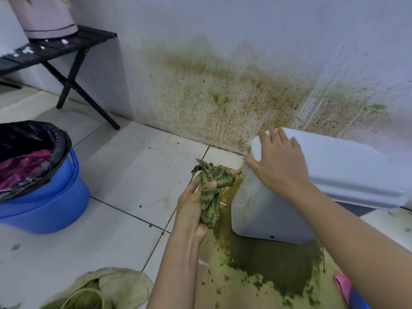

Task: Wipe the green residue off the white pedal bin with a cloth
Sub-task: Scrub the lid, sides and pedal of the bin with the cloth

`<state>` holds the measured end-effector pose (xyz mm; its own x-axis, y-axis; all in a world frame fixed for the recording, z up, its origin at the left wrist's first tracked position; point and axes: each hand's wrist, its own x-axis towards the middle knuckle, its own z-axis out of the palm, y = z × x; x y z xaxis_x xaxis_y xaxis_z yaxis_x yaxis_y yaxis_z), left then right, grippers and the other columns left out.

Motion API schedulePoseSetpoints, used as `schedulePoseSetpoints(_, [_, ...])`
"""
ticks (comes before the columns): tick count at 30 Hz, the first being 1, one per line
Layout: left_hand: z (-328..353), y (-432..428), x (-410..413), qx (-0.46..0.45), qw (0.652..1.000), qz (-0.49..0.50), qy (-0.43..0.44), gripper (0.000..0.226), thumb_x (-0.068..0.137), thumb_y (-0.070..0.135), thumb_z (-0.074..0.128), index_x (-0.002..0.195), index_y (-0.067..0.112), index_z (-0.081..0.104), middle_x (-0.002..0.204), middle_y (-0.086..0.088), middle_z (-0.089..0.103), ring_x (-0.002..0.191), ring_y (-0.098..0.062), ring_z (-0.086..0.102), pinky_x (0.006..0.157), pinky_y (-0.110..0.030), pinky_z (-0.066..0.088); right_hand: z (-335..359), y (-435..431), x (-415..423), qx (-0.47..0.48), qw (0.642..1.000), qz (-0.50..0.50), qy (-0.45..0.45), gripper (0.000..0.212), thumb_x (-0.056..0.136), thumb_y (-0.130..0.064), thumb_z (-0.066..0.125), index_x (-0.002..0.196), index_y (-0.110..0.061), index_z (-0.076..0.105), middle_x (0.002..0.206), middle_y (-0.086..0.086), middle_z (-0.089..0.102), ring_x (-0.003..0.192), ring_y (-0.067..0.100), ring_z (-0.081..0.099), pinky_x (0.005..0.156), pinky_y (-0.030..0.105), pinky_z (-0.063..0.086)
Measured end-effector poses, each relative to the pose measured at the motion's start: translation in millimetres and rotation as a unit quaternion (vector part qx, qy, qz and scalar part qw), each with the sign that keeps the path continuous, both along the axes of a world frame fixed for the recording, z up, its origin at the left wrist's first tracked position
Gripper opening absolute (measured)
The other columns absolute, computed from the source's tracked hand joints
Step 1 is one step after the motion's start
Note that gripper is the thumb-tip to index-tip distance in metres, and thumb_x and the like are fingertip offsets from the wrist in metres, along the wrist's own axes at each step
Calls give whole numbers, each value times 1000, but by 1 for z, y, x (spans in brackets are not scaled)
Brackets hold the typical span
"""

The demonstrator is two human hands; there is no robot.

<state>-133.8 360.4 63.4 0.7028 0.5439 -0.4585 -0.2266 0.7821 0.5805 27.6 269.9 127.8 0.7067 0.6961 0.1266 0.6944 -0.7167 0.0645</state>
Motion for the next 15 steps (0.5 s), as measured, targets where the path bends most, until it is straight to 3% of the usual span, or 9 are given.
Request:
schedulePoseSetpoints(5, [1, -6, 1, 14, 1000, -12, -13, 48, 83, -4, 66, 129, 7, 62, 99, -17, 76, 71, -24, 75, 54, -28, 58, 36, -44, 32, 79, 995, -25, 47, 64, 95, -49, 45, 149, -17, 33, 158, 6, 30, 146, 26, 27, 113, 47, 29])
schedulePoseSetpoints(8, [-1, -10, 5, 1, 1000, -4, -28, 51, 78, 2, 67, 129, 10, 63, 97, -14, 76, 72, -23, 75, 54, -29, 58, 53, -74, 46, 98, 991, -50, 75, 61, 95, -45, 48, 149, -23, 31, 157, 0, 32, 138, 26, 37, 99, 43, 39])
schedulePoseSetpoints(11, [-1, -21, 15, -38, 998, -26, -39, 38, 88, 13, 61, 126, 9, 64, 98, -15, 76, 78, -25, 76, 57, -31, 60, 58, -100, 59, 126, 983, -99, 91, 54, 94, -45, 45, 144, -29, 34, 150, -2, 39, 125, 28, 49, 87, 40, 40])
schedulePoseSetpoints(15, [4, -49, 45, -62, 992, -86, -62, 40, 84, 33, 61, 112, 8, 74, 112, -18, 73, 98, -31, 73, 78, -42, 62, 65, -129, 74, 189, 965, -157, 95, 39, 92, -48, 45, 129, -35, 43, 133, -5, 54, 107, 26, 59, 83, 39, 41])
